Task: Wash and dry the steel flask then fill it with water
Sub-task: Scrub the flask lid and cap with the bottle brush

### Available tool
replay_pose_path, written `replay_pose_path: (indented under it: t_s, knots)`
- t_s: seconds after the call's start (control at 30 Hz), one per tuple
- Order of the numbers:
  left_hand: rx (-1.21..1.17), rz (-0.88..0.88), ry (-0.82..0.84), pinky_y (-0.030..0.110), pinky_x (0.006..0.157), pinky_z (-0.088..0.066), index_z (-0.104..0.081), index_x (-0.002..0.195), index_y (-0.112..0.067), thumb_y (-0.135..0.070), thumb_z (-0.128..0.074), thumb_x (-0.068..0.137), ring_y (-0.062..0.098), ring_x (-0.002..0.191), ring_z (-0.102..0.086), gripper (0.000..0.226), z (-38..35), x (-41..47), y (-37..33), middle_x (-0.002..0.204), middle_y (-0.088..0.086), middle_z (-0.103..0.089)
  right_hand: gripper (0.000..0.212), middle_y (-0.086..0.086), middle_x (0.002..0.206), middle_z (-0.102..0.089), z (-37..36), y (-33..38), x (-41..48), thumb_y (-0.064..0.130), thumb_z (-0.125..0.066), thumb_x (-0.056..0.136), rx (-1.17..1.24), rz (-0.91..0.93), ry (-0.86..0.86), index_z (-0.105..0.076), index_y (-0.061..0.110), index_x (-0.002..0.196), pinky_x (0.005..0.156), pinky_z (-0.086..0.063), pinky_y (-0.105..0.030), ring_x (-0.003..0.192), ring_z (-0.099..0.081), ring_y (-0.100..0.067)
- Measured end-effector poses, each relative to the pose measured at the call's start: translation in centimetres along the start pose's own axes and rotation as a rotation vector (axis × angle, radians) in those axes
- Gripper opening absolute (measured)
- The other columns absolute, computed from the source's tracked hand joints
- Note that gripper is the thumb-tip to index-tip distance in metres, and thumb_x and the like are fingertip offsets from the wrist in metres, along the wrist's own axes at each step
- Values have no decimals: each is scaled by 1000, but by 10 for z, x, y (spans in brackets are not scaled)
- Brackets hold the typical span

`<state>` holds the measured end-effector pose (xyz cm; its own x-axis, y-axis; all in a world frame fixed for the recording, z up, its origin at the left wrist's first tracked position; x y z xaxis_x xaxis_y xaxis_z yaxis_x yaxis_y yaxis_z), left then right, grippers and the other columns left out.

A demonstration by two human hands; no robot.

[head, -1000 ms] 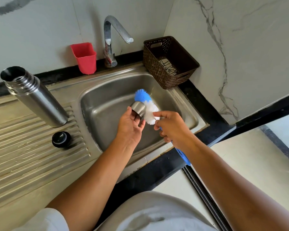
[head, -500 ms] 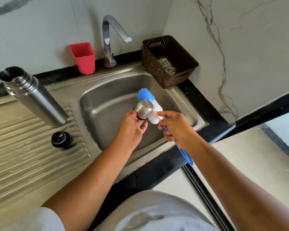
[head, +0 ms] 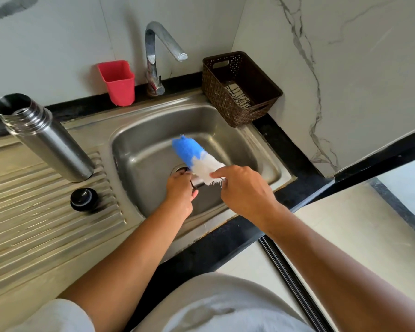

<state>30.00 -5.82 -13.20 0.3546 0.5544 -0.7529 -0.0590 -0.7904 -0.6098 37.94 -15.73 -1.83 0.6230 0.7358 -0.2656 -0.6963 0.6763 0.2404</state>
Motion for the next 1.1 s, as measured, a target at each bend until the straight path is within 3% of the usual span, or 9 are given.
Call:
replay_pose_path:
  t_s: [0.13, 0.2, 0.3, 0.5, 0.63, 0.77, 0.93, 1.03, 1.1]
  knots:
    - [-18, 70, 96, 36, 80, -52, -62, 125, -14, -13, -48, 107, 25, 117, -66, 23, -13, -8, 2, 125, 7, -70, 53, -1, 129, -69, 7, -6, 17, 9, -52, 97, 62, -65, -34, -61, 39, 140, 72, -54, -29, 100, -70, -23]
    - [-82, 95, 77, 37, 87, -50, -65, 117, -16, -13, -47, 107, 22, 113, -64, 21, -5, -3, -6, 123, 6, -69, 49, 2, 116, -73, 10, -10, 18, 9, -50, 99, 159, -28, 68, -63, 39, 136, 70, -51, -24, 93, -70, -18]
    - [-194, 128, 8, 41, 97, -47, -62, 125, -13, -16, -48, 109, 21, 110, -64, 21, 20, 14, -19, 130, 7, -69, 44, 0, 100, -69, 22, -25, 13, 9, -61, 97, 268, 1, 159, -54, 29, 135, 62, -45, -22, 84, -65, -13]
    - [-272, 127, 100, 40, 96, -46, -62, 108, -14, -18, -53, 108, 18, 101, -66, 10, 27, 21, -28, 119, 4, -71, 22, 9, 100, -67, 64, -35, 4, 8, -61, 100, 403, -33, 43, -67, 25, 112, 48, -53, -24, 62, -73, -13]
    - [-331, 113, 135, 39, 98, -45, -62, 106, -13, -17, -49, 108, 18, 106, -65, 13, 30, 21, -35, 116, 3, -70, 28, 8, 94, -75, 91, -32, -8, 22, -50, 106, 30, 42, -148, -73, 31, 119, 60, -60, -37, 58, -65, -9]
    - [-395, 102, 105, 39, 100, -45, -62, 110, -13, -16, -51, 108, 17, 105, -65, 12, 34, 24, -40, 126, 5, -70, 31, 6, 103, -76, 92, -30, -15, 25, -52, 107, -2, 38, -146, -71, 36, 128, 71, -63, -39, 75, -71, -11]
    - [-284, 137, 279, 41, 103, -44, -65, 110, -15, -16, -53, 106, 17, 104, -66, 12, -15, -12, -21, 111, 3, -73, 33, 6, 113, -76, 34, -2, 13, 24, -52, 106, 78, 72, -126, -70, 32, 132, 79, -61, -38, 95, -73, -18]
    - [-312, 133, 209, 37, 92, -47, -64, 118, -14, -16, -51, 107, 16, 99, -65, 17, -3, -3, -19, 111, 4, -72, 34, 5, 123, -74, 47, -3, 20, 23, -52, 104, 83, 9, -121, -71, 31, 132, 83, -61, -37, 101, -72, -20]
    - [-384, 126, 122, 36, 88, -47, -60, 128, -13, -17, -50, 108, 15, 97, -64, 23, 14, 11, -28, 115, 5, -70, 33, 6, 119, -74, 59, -14, 13, 22, -53, 105, 91, -7, -85, -71, 30, 132, 78, -56, -31, 93, -69, -16]
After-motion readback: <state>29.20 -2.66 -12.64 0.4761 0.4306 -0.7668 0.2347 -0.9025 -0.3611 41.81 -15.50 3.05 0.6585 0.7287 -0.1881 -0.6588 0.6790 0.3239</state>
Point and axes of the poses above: each hand's wrist, its own x-axis towards the middle knuckle, its own z-axis out of the back of the hand, y = z × x, the point moved 5 cm from there along x, towards the middle knuckle
